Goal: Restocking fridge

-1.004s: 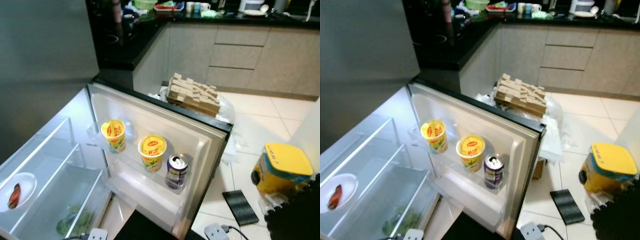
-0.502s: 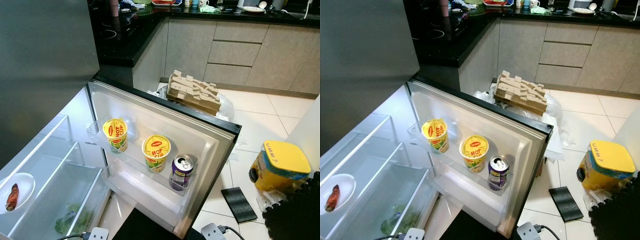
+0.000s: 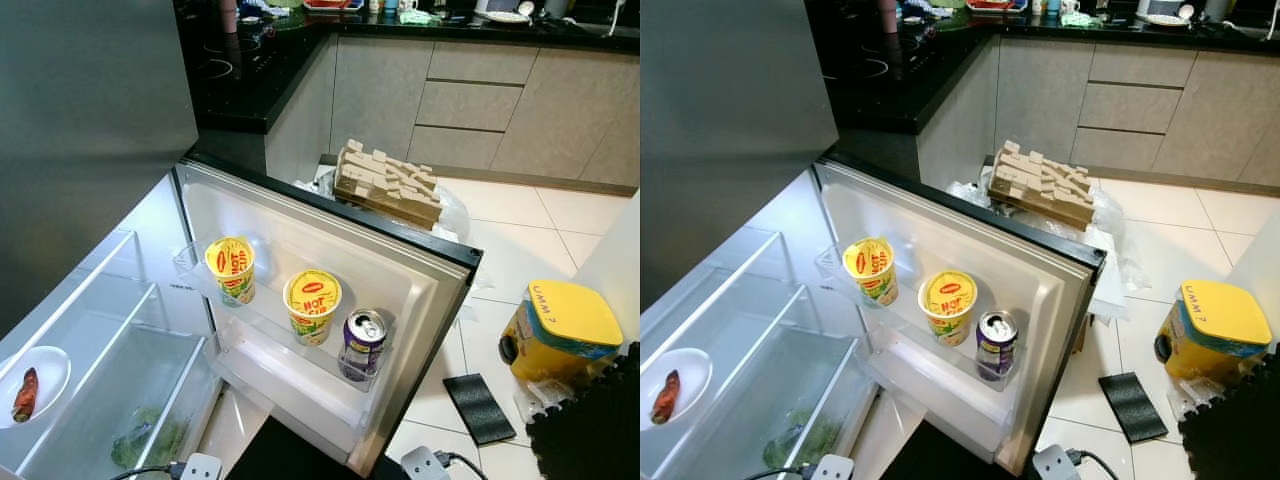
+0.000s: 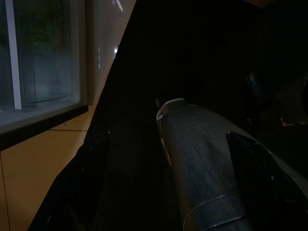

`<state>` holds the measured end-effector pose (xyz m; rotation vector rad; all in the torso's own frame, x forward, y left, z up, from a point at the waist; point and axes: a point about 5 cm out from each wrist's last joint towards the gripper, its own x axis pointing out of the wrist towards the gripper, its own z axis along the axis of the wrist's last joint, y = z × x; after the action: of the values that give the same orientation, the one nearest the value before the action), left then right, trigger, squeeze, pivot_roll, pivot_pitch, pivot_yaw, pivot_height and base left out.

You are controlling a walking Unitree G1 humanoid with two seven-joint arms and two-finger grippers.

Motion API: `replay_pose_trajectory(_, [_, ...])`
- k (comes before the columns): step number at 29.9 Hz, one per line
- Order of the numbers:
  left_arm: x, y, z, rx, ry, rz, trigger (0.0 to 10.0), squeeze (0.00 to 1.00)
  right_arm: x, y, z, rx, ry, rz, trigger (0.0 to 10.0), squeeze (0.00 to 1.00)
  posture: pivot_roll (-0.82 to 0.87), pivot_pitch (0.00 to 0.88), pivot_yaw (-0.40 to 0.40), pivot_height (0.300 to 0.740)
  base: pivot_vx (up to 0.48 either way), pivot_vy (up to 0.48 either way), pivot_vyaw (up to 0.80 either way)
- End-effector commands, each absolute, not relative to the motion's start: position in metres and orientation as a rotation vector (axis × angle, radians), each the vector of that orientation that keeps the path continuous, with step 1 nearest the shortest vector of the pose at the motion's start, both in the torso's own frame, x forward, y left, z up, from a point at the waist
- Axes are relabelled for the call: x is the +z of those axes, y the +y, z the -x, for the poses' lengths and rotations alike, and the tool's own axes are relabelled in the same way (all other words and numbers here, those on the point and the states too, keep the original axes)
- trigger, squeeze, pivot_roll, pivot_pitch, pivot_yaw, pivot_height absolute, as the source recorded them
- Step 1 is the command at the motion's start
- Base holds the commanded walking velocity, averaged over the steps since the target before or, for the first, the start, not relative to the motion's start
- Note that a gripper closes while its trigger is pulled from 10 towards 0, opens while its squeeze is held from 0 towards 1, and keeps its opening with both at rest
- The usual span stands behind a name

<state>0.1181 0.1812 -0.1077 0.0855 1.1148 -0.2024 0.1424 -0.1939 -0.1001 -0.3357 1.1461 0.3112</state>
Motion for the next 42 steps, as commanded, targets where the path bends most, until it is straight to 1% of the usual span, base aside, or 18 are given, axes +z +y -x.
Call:
replay_pose_trajectory(1, [-0.1117,0.1817,-0.1049,-0.229,1.172,-0.091,10.0,0.0,-0.1016,-0.1926,-0.139,0.31,1.156,0.333,10.0,0.0,-0.02,0.0,-0.011,0.74,0.0,0.0,0.0])
replay_pose_trajectory(14, [-0.1109,0.1805,-0.1083,-0.239,1.164,-0.093,10.0,0.0,-0.1019,-0.1911,-0.1387,0.308,1.156,0.325,10.0,0.0,-0.02,0.0,-0.012,0.74,0.0,0.0,0.0])
replay_pose_trajectory(23, [-0.1122,0.1768,-0.1045,-0.244,1.17,-0.086,10.0,0.0,-0.1021,-0.1916,-0.1378,0.306,1.159,0.324,10.0,0.0,-0.02,0.0,-0.017,0.74,0.0,0.0,0.0])
replay_pose_trajectory(42, [-0.1119,0.1798,-0.1042,-0.243,1.171,-0.089,10.0,0.0,-0.103,-0.1906,-0.1358,0.304,1.164,0.321,10.0,0.0,-0.02,0.0,-0.014,0.74,0.0,0.0,0.0])
